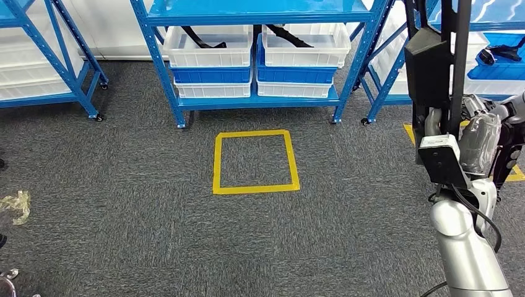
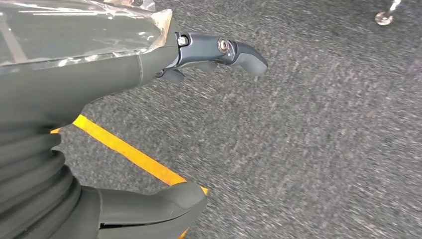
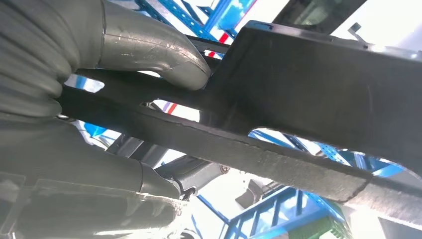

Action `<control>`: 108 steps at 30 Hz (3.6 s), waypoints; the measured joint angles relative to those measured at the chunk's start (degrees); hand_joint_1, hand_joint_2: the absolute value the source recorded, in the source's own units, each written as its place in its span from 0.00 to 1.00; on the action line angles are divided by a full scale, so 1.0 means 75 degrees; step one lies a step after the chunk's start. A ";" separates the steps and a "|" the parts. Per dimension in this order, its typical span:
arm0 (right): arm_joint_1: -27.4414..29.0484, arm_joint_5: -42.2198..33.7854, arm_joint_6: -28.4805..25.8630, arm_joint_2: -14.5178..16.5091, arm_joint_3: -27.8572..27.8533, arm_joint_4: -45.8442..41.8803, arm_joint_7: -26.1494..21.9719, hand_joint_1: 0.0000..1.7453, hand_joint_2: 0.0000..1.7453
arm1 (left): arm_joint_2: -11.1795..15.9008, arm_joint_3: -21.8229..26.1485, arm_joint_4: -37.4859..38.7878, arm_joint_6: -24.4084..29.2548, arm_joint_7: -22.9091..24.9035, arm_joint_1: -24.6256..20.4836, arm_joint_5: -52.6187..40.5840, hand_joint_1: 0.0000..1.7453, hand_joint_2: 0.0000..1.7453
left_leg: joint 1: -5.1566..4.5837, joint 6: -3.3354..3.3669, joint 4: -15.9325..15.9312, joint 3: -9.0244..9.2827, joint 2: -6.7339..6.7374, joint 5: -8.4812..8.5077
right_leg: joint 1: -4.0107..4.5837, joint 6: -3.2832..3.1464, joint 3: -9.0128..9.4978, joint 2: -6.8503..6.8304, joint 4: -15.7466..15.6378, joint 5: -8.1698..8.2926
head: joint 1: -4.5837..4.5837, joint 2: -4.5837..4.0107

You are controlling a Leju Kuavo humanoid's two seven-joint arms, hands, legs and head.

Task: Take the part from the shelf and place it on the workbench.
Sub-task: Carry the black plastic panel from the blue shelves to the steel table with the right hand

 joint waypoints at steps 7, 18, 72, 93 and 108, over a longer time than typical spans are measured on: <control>-0.0210 0.0208 -0.0006 0.0216 0.0010 0.0180 0.0066 1.00 1.00 | -0.0059 0.0000 -0.0037 -0.0008 -0.0011 -0.0051 0.0036 0.00 1.00 | -0.0011 -0.0240 0.0107 -0.0612 0.0004 0.0538 | -0.0072 0.0254 0.1759 0.0018 -0.1943 0.0286 | -0.0002 0.0000; -0.0338 0.0340 0.0028 0.0471 0.0000 0.0327 0.0093 1.00 1.00 | -0.0087 0.0009 -0.0109 -0.0007 -0.0014 -0.0052 0.0107 0.00 1.00 | 0.0067 -0.0507 0.2312 -0.0986 -0.0072 -0.0846 | -0.0078 -0.0261 0.0968 -0.0009 -0.2033 0.0972 | -0.0061 0.0000; 0.0005 -0.0443 0.0411 0.0643 -0.0584 -0.0097 0.0065 1.00 1.00 | -0.0347 0.0216 -0.0774 -0.0031 -0.0132 0.0014 0.0475 0.00 1.00 | 0.0095 -0.0423 0.0215 0.0164 0.0693 -0.0396 | -0.0148 0.0003 0.0914 -0.0141 -0.1871 0.0886 | -0.0002 0.0000; 0.0421 -0.0846 0.0300 0.0666 -0.1101 -0.0344 -0.0097 1.00 1.00 | -0.0409 0.0238 -0.0936 0.0026 0.0006 0.0071 0.0562 0.00 1.00 | 0.0073 -0.0098 0.0134 0.0180 0.0228 -0.0315 | -0.0028 -0.0005 -0.0379 0.0105 0.0275 0.0232 | 0.0072 0.0000; 0.1858 -0.1426 -0.0247 0.1149 -0.1631 -0.1533 -0.0816 1.00 1.00 | -0.0444 0.0244 -0.1026 0.0107 0.0165 0.0163 0.0558 0.00 1.00 | 0.0066 -0.0432 0.2352 -0.0660 -0.0066 -0.1618 | -0.0027 -0.0290 0.0819 0.0305 -0.1903 0.0987 | 0.0003 0.0000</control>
